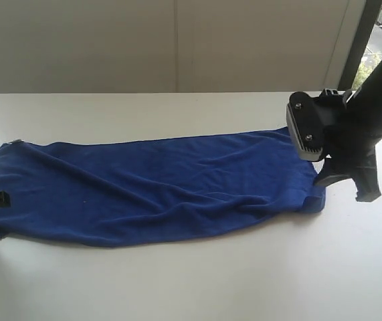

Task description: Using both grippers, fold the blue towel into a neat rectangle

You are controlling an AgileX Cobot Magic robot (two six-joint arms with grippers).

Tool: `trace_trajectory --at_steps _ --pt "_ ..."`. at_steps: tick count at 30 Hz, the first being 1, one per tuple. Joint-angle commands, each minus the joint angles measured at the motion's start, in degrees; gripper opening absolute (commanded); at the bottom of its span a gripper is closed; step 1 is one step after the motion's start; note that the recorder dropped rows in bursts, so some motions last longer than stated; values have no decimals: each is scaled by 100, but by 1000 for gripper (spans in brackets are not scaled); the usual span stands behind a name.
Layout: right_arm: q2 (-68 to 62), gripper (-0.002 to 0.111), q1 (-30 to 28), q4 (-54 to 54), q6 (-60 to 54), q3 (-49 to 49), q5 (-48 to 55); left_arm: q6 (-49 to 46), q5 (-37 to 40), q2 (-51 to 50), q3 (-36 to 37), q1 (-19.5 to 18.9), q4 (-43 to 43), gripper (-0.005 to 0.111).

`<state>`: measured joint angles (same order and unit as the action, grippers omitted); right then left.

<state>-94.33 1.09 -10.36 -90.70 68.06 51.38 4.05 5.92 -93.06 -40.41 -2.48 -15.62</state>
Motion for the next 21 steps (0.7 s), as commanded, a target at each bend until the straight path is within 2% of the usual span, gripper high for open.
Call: trace_trajectory --at_steps 1,9,13,21 --pt "-244 49 -2 28 -317 -15 -29 17 98 3 34 -15 -24 0" --pt "-1020 49 -2 363 -276 -15 -59 17 -20 3 34 -15 -24 0" --pt "-1304 49 -2 553 116 -15 -362 17 -28 3 34 -15 -24 0" --pt "-1484 48 -2 553 116 -15 -792 17 -28 3 34 -15 -24 0"
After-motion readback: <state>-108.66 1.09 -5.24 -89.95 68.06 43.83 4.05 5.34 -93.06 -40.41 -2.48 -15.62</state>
